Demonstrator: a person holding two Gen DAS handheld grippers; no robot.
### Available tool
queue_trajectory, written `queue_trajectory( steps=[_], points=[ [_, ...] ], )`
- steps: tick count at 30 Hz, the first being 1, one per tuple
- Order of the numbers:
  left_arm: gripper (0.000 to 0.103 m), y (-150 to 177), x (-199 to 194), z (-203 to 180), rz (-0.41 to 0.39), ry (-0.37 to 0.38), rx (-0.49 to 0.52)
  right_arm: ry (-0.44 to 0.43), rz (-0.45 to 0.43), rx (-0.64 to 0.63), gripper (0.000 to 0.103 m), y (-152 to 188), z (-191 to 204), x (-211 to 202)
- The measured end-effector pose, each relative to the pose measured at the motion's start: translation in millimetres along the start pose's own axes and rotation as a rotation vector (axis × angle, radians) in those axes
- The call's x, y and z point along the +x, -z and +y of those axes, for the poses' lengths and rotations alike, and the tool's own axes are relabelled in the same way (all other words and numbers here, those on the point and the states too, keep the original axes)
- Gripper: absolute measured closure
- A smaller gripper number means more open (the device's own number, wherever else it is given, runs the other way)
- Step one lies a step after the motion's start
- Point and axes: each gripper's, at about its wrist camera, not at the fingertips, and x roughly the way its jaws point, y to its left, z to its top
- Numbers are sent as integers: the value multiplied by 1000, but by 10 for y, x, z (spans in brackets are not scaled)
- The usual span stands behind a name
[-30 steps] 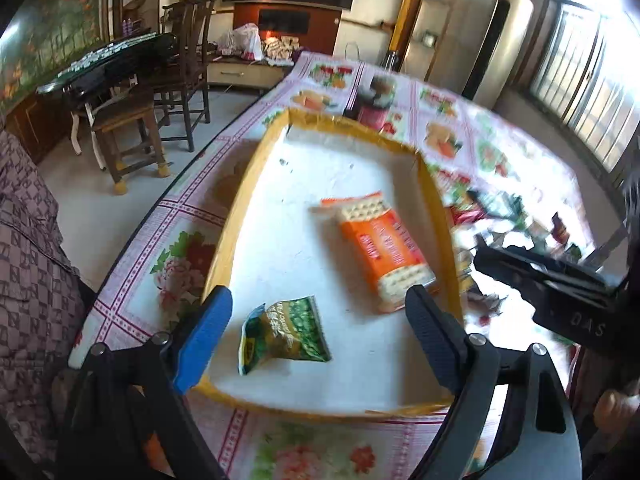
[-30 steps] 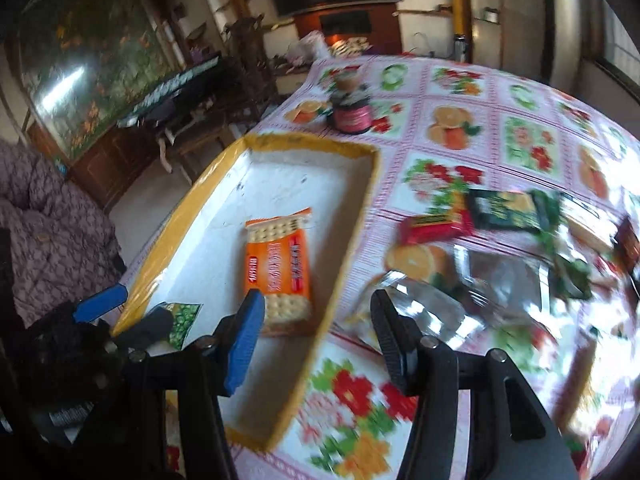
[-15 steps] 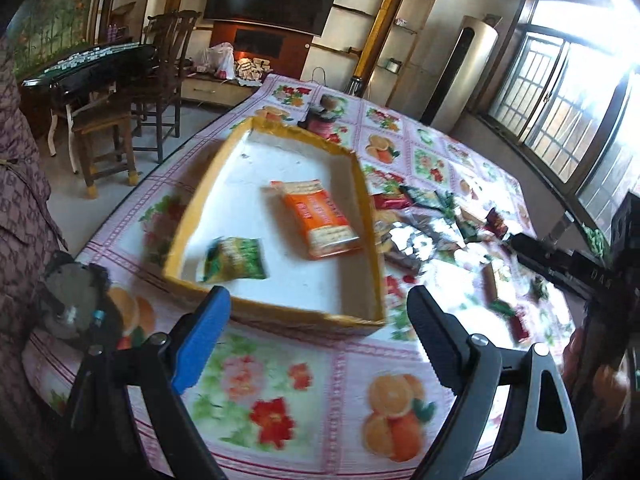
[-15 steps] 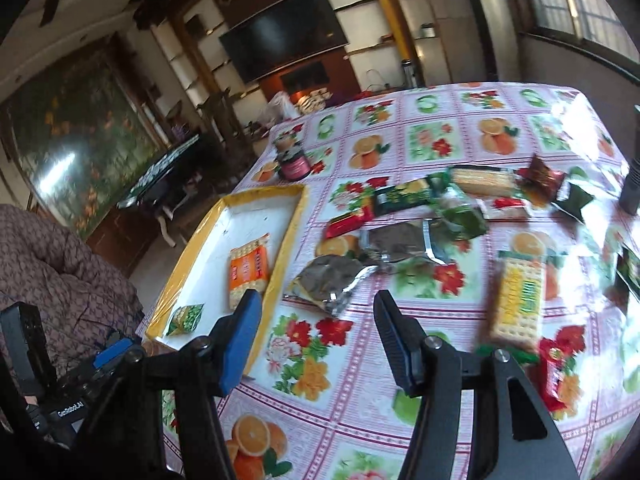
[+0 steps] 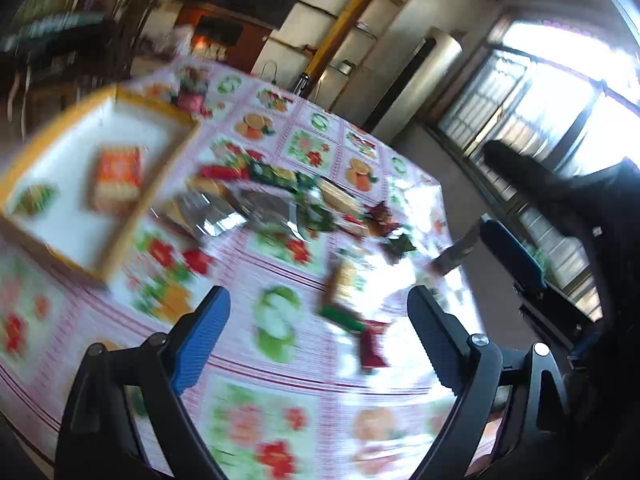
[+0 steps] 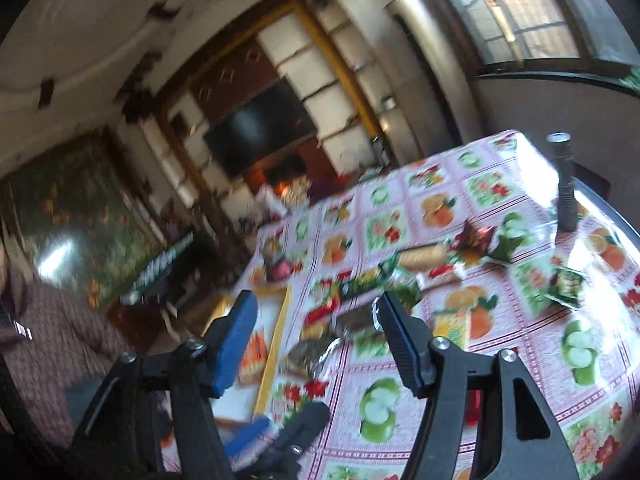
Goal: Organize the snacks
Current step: 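Withdraw both tools from the tray back over the snacks on the table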
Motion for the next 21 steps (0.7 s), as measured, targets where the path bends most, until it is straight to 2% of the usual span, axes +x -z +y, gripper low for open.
queue_trajectory(
  steps=[2,4,7,9,11,13,15,17,18,21],
  points=[
    [13,70,82,-50,43,88,-62,-24,-27,82,34,-55,-144,-82],
    [13,95,146,-107,85,125,-67,-30,-13,116,34,-108,-224,-105],
    [13,100,98,-97,61,95,-74,-48,4,189,34,-138,-358,-140],
    [13,50,23,-38,20,65,-82,15,-16,145,34,-132,-361,-181],
    [13,4,-68,6,-24,49,-91,172,-81,43,30,-105,-324,-215],
    [13,-22,-193,-24,-70,64,-89,361,-185,14,16,-2,-327,-251],
    [11,12,-282,-197,-97,77,-43,490,-192,36,13,74,-379,-204],
    [9,42,-286,-327,-94,86,0,545,-161,94,11,109,-461,-148],
    [9,93,-271,-430,-80,91,31,535,-153,105,11,115,-490,-139],
    [9,144,-328,-550,-93,101,53,602,-160,139,10,101,-578,-160]
  ],
)
